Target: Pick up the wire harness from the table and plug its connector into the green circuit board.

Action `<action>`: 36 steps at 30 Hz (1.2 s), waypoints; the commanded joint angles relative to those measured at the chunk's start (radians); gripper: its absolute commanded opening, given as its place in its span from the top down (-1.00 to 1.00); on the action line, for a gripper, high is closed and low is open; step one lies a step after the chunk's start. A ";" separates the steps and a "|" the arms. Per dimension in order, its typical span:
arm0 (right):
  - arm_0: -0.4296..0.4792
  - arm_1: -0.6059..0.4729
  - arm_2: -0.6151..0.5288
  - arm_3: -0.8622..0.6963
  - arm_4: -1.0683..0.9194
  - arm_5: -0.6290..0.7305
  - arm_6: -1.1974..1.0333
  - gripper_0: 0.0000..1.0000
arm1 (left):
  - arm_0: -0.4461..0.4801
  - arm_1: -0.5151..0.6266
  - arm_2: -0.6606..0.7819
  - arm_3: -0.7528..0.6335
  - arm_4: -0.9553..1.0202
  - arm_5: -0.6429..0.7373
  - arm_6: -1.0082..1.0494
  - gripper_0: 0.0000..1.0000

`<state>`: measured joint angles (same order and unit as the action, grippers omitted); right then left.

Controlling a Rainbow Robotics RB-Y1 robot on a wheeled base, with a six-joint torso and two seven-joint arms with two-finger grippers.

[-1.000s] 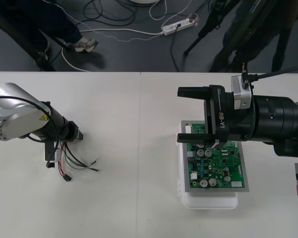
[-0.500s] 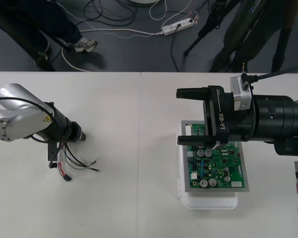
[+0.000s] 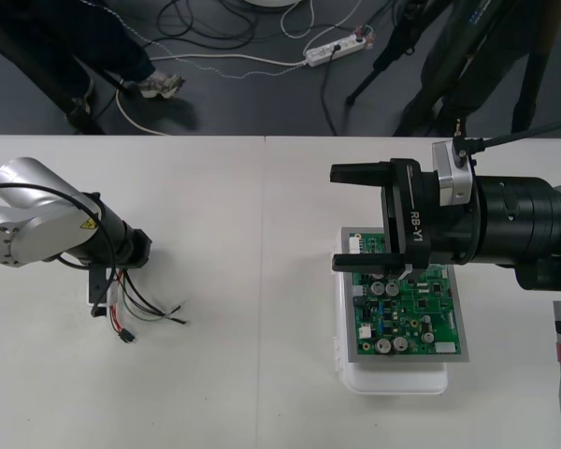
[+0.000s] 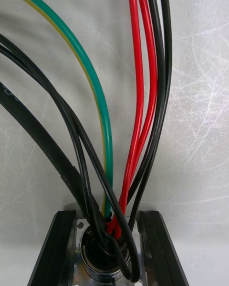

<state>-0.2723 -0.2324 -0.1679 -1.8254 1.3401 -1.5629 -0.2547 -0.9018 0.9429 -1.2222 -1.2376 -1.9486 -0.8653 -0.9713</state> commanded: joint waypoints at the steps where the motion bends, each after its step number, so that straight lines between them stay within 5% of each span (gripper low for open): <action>1: -0.036 -0.025 0.034 -0.009 -0.002 -0.008 0.029 -1.00 | -0.048 -0.012 -0.010 0.009 -0.010 0.037 -0.079 1.00; 18: -0.077 -0.028 0.045 0.048 -0.033 -0.008 -0.001 -1.00 | -0.048 0.013 0.000 -0.017 0.027 0.025 -0.066 1.00; 36: -0.105 -0.039 0.034 0.077 -0.039 -0.008 0.003 -1.00 | -0.022 0.070 0.145 -0.057 0.117 -0.156 -0.064 1.00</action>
<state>-0.3437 -0.2445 -0.1429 -1.7401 1.3212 -1.5632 -0.2548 -0.9025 0.9627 -1.1718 -1.2686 -1.8552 -0.9109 -0.9714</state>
